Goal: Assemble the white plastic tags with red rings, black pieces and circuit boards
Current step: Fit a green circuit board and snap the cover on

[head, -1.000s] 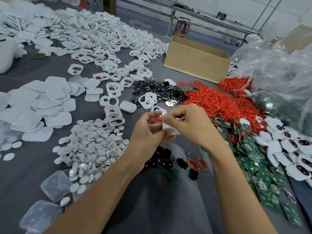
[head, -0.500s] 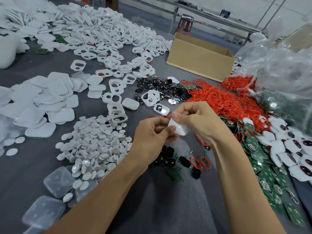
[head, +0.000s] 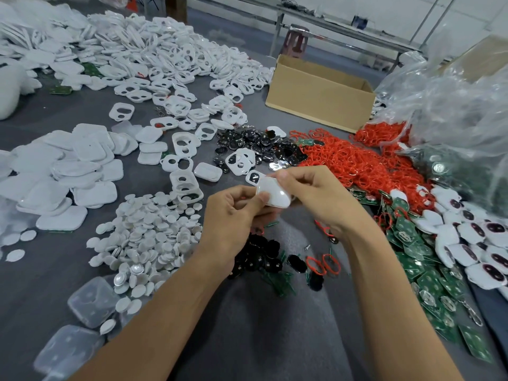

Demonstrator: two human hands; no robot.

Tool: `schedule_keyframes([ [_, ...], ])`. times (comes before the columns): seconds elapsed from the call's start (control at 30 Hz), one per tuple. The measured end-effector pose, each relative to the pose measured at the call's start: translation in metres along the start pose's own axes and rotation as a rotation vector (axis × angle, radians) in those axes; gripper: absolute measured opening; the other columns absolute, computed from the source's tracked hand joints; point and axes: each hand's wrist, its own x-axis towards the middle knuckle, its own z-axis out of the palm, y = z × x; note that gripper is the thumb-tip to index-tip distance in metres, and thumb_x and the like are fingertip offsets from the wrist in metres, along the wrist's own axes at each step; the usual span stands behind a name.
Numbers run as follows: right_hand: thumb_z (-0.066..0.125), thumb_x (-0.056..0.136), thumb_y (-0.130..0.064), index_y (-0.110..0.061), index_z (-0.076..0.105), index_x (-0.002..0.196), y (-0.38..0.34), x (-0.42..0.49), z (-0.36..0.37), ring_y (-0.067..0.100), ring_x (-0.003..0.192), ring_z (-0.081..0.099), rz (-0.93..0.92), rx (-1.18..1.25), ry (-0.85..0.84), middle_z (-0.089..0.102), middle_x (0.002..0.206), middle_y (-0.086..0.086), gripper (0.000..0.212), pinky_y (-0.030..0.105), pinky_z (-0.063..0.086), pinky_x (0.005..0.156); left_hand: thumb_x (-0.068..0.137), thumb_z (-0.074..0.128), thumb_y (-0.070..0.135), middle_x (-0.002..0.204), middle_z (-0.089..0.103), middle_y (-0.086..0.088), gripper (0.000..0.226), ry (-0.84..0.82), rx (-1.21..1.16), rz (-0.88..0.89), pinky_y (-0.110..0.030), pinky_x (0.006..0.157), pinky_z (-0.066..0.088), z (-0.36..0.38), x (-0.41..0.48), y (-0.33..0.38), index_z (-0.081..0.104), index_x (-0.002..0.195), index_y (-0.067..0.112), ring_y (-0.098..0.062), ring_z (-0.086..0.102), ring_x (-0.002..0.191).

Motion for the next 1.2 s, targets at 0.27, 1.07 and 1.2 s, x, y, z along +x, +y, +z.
schedule_keyframes([
  [0.27,0.049,0.099,-0.012,-0.007,0.065,0.086,0.001,-0.004,-0.011,0.013,0.058,0.058,0.003,0.074,-0.098,0.061,0.065,0.009,0.021,0.025,0.050,0.057,0.092,0.060,0.002,0.082,0.075,-0.016,0.016,-0.046,-0.013,0.014,-0.023,0.067,0.059,-0.004,0.003,0.002,0.064,0.104,-0.008,-0.020,0.074,0.073],
  [1.07,0.041,0.103,-0.015,-0.009,0.055,0.092,0.001,-0.002,0.005,0.016,0.051,0.048,0.086,-0.048,-0.201,0.057,0.063,0.004,0.018,0.017,0.036,0.045,0.098,0.056,0.015,0.071,0.071,-0.012,0.016,-0.005,0.132,-0.025,-0.028,0.055,0.049,-0.006,0.008,-0.006,0.064,0.088,0.006,-0.018,0.064,0.058],
  [1.2,0.044,0.101,-0.012,0.003,0.056,0.111,0.002,-0.002,0.005,0.013,0.047,0.041,0.078,-0.018,-0.180,0.052,0.058,0.003,0.021,0.023,0.032,0.047,0.099,0.053,0.015,0.066,0.066,-0.011,0.017,-0.030,0.127,-0.026,-0.025,0.051,0.046,-0.006,0.009,-0.004,0.064,0.093,0.004,-0.017,0.058,0.052],
])
